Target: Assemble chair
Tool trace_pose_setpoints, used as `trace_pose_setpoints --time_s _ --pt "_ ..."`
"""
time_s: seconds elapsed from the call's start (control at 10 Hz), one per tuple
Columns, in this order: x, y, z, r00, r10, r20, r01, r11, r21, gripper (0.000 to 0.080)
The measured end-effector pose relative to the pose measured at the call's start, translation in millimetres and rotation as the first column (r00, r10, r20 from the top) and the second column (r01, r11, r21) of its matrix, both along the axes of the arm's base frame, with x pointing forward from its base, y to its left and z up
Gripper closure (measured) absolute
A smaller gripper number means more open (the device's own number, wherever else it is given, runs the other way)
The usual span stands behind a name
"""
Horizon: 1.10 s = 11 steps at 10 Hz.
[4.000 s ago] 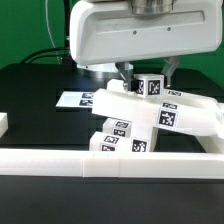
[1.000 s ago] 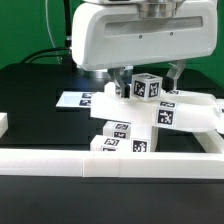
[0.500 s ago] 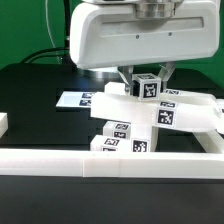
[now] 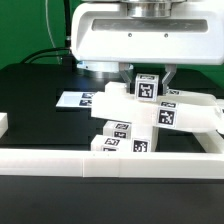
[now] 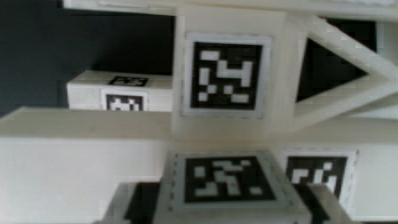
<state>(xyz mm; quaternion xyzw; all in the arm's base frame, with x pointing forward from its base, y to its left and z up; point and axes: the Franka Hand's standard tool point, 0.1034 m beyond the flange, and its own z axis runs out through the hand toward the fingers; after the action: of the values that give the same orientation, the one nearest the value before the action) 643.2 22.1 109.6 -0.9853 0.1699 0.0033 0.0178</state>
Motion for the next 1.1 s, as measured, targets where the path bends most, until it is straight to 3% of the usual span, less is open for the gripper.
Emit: trace_pose_setpoints --time_s 0.2,0.4,0.5,0.6,0.8,1.1 --pt "0.9 2.2 0.3 0.977 -0.212 0.0 0.212 0.977 0.01 0.0534" --pt "1.0 2.3 0.3 0.967 -0.257 -0.002 0.257 0.966 0.009 0.0533" --pt "0.9 1.9 0.1 0.976 -0.218 0.0 0.218 0.976 0.009 0.042" --pt "1.6 0.7 0.9 0.99 -0.144 0.002 0.144 0.989 0.006 0.042" --pt "2.2 1.9 1.6 0.999 0.037 0.012 -0.037 0.999 0.006 0.0176" --pt "3.9 5.2 5.6 0.948 0.317 0.03 -0.317 0.948 -0.001 0.0151"
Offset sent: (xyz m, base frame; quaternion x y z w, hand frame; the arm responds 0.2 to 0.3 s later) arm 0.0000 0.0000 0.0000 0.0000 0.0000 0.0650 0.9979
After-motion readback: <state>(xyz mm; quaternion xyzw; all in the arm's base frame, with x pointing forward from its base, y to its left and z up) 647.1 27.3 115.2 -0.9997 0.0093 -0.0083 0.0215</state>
